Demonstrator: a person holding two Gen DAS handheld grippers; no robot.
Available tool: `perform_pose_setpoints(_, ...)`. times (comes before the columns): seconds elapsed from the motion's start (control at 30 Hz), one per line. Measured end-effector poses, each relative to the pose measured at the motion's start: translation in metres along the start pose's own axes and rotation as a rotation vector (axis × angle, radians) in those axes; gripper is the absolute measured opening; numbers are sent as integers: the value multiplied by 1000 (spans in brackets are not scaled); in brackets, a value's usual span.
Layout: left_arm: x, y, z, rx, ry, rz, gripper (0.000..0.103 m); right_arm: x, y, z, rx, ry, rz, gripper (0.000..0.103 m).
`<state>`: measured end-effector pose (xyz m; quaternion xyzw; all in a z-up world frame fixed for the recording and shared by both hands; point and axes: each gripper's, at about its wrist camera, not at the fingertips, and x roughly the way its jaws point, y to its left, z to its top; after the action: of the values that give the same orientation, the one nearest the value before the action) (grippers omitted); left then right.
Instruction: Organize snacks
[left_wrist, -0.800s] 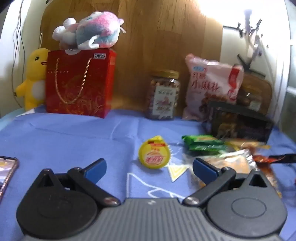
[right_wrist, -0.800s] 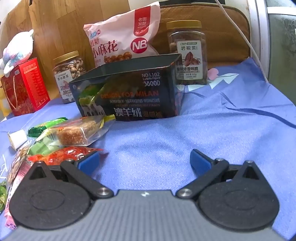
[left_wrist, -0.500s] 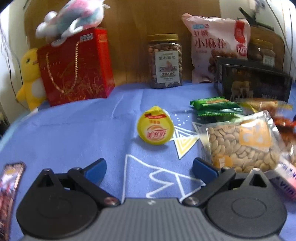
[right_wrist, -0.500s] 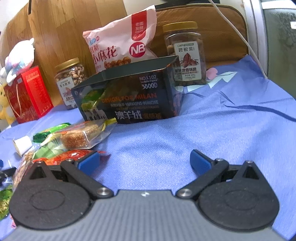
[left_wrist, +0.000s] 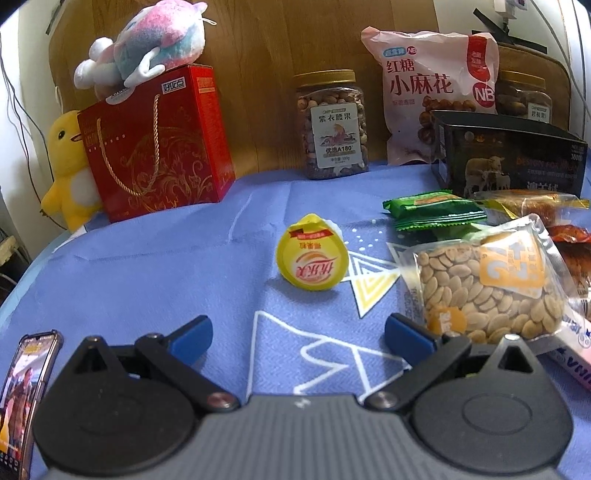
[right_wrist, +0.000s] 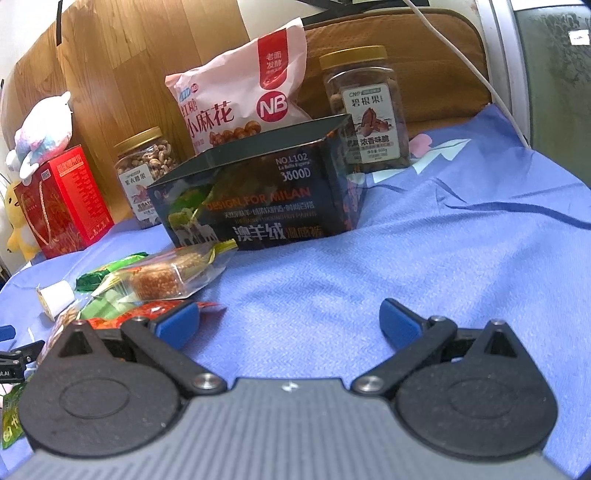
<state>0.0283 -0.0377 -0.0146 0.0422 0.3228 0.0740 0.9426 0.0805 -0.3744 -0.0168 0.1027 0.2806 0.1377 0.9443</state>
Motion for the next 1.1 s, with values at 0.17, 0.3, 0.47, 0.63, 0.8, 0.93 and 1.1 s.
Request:
perform_pose_setpoints(0.17, 3, 2, -1, -20, -11, -12, 103, 0, 0, 0, 0, 0, 1, 103)
perform_pose_setpoints(0.3, 5, 7, 0, -46, 7, -38, 103, 0, 0, 0, -1, 0, 0, 103)
perform_pose_setpoints(0.47, 6, 10, 1, -60, 12, -52, 103, 0, 0, 0, -5, 4, -3, 103)
perform_pose_setpoints(0.63, 6, 10, 2, -58, 6, -51, 103, 1, 0, 0, -7, 5, -4, 103)
perform_pose_setpoints(0.8, 6, 10, 2, -59, 7, -53, 103, 1, 1, 0, -12, 7, -8, 103)
perform_pose_setpoints(0.93, 7, 10, 3, -54, -3, -52, 103, 2, 2, 0, -16, 9, -10, 103)
perform_pose_setpoints(1.1, 6, 9, 3, -40, -11, -40, 103, 1, 1, 0, -16, 9, -11, 103)
